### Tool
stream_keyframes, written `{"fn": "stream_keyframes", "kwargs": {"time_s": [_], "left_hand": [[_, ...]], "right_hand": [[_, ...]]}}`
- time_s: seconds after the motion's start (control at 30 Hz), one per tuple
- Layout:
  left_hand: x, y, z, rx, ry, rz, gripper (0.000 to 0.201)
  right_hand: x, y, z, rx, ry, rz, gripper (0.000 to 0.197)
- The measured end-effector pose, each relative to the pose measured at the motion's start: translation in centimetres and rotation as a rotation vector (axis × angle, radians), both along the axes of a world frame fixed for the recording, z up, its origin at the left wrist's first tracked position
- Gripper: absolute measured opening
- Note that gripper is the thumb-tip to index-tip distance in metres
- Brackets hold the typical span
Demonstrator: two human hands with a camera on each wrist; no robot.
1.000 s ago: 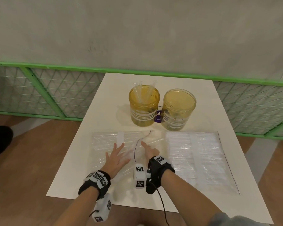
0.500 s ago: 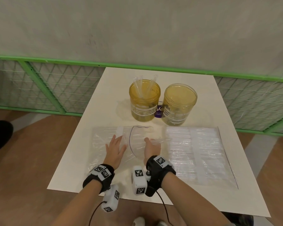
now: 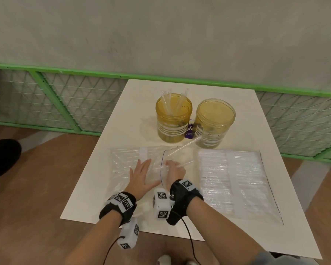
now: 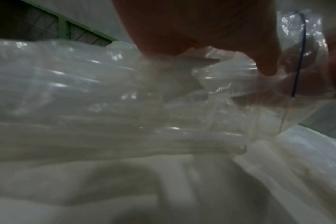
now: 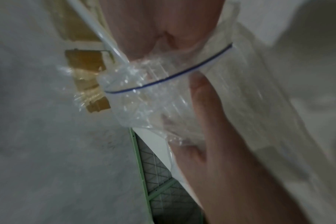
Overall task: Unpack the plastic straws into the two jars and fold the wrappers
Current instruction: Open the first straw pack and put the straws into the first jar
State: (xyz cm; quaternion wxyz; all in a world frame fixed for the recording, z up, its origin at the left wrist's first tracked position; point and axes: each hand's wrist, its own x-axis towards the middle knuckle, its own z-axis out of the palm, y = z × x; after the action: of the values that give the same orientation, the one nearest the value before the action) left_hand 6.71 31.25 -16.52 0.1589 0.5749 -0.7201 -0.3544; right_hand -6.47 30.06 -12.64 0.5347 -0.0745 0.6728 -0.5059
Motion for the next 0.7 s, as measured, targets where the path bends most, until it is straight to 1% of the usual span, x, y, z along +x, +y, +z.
{"fn": "stream_keyframes", "kwargs": {"time_s": [0.03,0.07,0.1,0.13,0.17,0.23,0.27,0.3,0.33,0.4,0.47,0.53,0.57,0.63,0.7], "left_hand": [[0.2,0.0,0.0,0.007,-0.043,-0.013,0.11],[0.4,0.1,0.0,0.025,-0.079,-0.017,0.111],[0.5,0.1,0.1,0.046,-0.104,-0.014,0.111],[0.5,0.2,0.0,0.058,-0.115,-0.007,0.107],[0.4,0.3,-0.1,0.058,-0.111,0.001,0.101],[0.1,0.4,-0.1,0.052,-0.068,0.028,0.087],[0.0,0.3,-0.1,0.054,-0.045,0.037,0.083],[-0.1,0.3,-0.2,0.057,-0.032,0.04,0.08],[0.0,0.3,-0.2,0.058,-0.029,0.036,0.078],[0.1,0.3,-0.3,0.05,-0.028,0.018,0.078],[0.3,0.3,-0.3,0.039,-0.023,0.003,0.084],[0.6,0.2,-0.4,0.033,-0.018,-0.02,0.096],[0.8,0.2,-0.4,0.028,-0.02,-0.034,0.105],[1.4,0.3,-0.7,0.019,-0.026,-0.057,0.121],[1.5,0.3,-0.9,0.017,-0.025,-0.052,0.121]], "right_hand": [[0.2,-0.2,-0.4,-0.018,0.023,-0.017,0.017],[0.1,-0.2,-0.6,-0.026,0.05,-0.03,0.018],[0.0,-0.3,-0.8,-0.039,0.042,-0.059,0.013],[-0.2,-0.3,-0.8,-0.045,0.026,-0.107,0.016],[-0.4,-0.2,-1.0,-0.04,0.004,-0.138,0.033],[-0.4,0.2,-1.1,0.01,-0.077,-0.127,0.074],[-0.2,0.3,-1.1,0.039,-0.111,-0.104,0.087],[0.1,0.4,-1.0,0.06,-0.135,-0.087,0.091],[0.3,0.5,-0.9,0.079,-0.132,-0.064,0.088],[0.7,0.4,-0.9,0.115,-0.084,0.0,0.067],[0.9,0.4,-1.1,0.098,-0.046,0.026,0.047],[0.6,0.2,-0.8,0.05,-0.06,0.004,0.034],[0.3,0.0,-0.7,0.032,-0.059,-0.01,0.031],[-0.8,-0.6,-0.6,0.004,-0.049,-0.045,0.032],[-2.1,-1.0,-0.7,-0.008,-0.05,-0.086,0.037]]}}
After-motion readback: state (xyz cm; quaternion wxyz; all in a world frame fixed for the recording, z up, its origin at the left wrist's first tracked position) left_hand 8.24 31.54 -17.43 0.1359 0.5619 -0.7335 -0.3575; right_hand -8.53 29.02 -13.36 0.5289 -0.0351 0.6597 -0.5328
